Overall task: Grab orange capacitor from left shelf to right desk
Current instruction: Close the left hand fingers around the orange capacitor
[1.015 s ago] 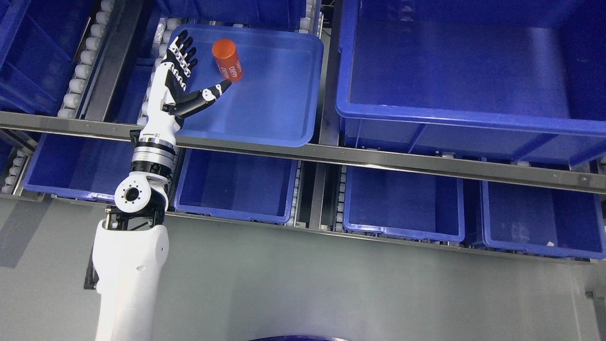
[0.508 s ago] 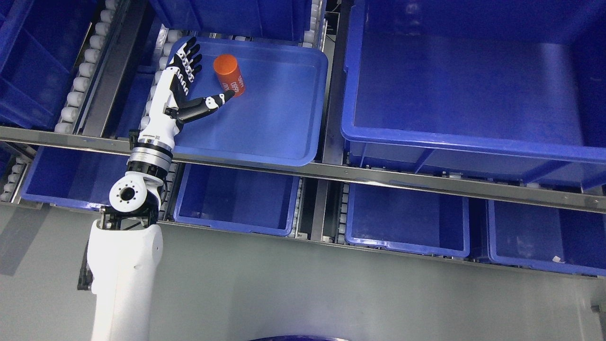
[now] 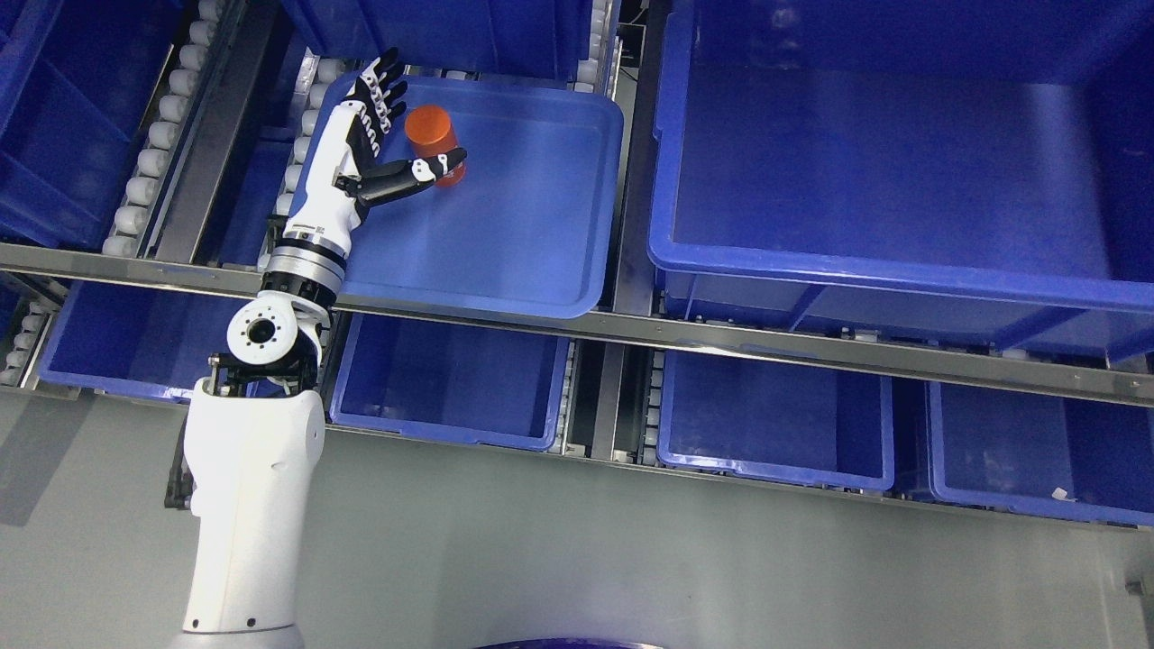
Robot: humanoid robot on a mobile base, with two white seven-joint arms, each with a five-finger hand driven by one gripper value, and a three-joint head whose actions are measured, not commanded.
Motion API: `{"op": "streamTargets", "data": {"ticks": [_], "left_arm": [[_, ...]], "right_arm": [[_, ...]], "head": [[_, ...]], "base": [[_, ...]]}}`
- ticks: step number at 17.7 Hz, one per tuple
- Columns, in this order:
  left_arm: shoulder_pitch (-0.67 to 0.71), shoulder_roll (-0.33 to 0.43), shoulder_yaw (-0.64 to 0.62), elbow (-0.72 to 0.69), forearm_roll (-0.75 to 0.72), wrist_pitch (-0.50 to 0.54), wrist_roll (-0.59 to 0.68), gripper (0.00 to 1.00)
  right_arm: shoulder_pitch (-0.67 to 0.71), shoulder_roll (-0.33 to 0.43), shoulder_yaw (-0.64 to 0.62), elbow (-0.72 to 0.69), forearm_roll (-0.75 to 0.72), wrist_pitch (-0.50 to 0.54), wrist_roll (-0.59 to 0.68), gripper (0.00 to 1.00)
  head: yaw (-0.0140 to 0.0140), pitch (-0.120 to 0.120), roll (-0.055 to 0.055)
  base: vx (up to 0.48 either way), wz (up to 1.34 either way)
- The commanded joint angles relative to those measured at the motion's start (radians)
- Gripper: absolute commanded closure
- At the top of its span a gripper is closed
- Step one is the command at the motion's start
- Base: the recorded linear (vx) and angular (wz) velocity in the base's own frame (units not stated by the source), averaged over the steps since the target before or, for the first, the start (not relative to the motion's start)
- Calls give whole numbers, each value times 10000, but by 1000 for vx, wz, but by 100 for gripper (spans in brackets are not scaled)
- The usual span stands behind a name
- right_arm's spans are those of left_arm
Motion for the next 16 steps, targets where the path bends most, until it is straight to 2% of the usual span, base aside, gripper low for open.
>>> {"op": "streamTargets", "data": {"ticks": [1, 7, 16], "left_arm": [[-420, 165, -243, 1401, 135, -44, 14, 1], [-420, 134, -274, 1586, 135, -29, -17, 7], [-420, 125, -182, 1647, 135, -166, -32, 27]], "right_arm": [[30, -175, -169, -175, 30, 6, 0, 0], [30, -175, -169, -175, 30, 6, 0, 0], [15, -175, -169, -175, 30, 6, 0, 0]], "head": [[0, 0, 0], [0, 0, 0], [0, 0, 0]], "base": [[0, 0], [0, 0], [0, 0]]}}
